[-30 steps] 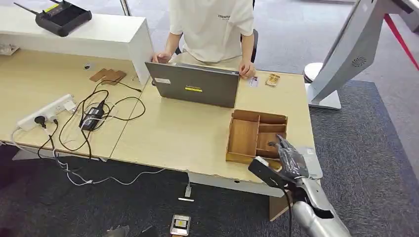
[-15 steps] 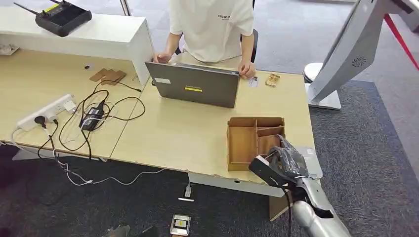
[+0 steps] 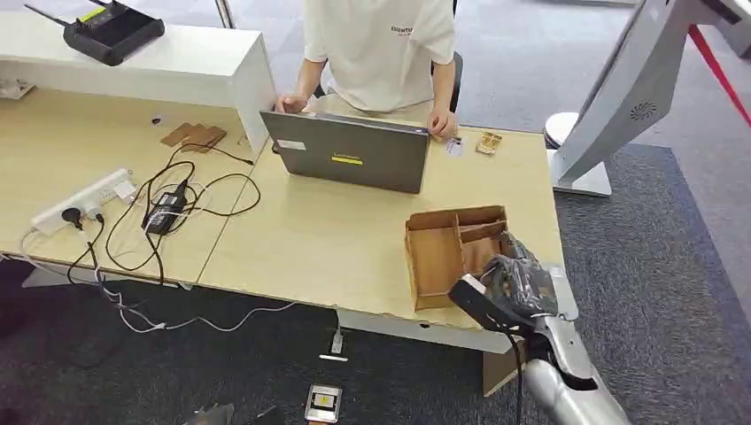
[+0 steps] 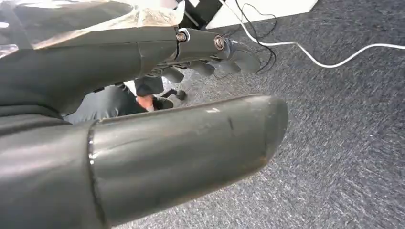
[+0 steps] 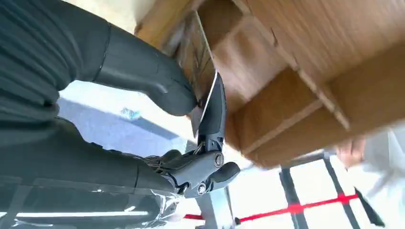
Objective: Pass the card to the sensor for recognition and then transmit it.
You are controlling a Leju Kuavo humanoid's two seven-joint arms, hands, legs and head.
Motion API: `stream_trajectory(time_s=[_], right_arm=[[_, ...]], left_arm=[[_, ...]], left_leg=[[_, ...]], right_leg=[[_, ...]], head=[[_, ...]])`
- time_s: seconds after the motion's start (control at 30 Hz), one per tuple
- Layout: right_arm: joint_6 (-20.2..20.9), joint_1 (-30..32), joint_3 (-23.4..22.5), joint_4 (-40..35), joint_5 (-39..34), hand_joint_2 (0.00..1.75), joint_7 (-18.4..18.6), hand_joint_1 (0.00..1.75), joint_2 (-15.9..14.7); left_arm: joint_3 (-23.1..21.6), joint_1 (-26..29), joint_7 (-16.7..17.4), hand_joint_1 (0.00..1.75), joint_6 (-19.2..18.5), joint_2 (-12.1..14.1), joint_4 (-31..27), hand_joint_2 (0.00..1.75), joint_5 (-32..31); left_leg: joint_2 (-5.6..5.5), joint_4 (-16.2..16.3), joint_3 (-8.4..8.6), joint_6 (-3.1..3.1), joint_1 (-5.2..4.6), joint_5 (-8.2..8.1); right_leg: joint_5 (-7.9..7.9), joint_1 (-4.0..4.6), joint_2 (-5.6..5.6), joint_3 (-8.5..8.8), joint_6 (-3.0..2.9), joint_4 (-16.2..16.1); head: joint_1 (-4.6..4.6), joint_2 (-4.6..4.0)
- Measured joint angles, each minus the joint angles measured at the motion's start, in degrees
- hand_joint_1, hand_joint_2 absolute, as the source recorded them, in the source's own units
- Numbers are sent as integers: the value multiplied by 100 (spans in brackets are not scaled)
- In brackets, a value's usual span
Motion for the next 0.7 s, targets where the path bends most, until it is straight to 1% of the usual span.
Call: stream_trajectory(time_s=[0.07, 0.23, 0.5, 0.57, 0.7], right_arm=[[-296, -67, -87, -181, 61, 175, 100, 175, -24], [-382, -278, -308, -697, 190, 175, 317, 175, -148], [-314, -601, -511, -1434, 315, 175, 468, 175, -317], [-257, -717, -522, -1567, 319, 175, 494, 175, -348], [-1, -970, -507, -1678, 231, 175, 520, 175, -356]], left_arm=[[0, -1, -37, 0, 2, -2, 0, 0, -52], [0, 0, -85, 0, 2, -11, 2, 0, -109], [0, 0, -101, 0, -4, -17, 2, 0, -151], [0, -7, -107, 0, -13, -20, 2, 0, -164], [0, -57, -120, 0, -118, -24, 0, 0, -265]], left_leg=[[1, 0, 1, 0, 0, 0], [1, 1, 2, 1, -1, 2], [2, 1, 1, 0, -1, 2], [3, 1, 1, 0, 1, 2], [2, 1, 1, 0, 0, 2]], right_leg=[[0, 0, 0, 0, 0, 0], [2, -1, 0, 0, 1, 0], [3, -7, 1, -1, 1, 1], [3, -7, 1, 0, 1, 0], [4, -7, 1, 1, 0, 1]], head=[[0, 0], [2, 0], [0, 0], [2, 0], [0, 0]])
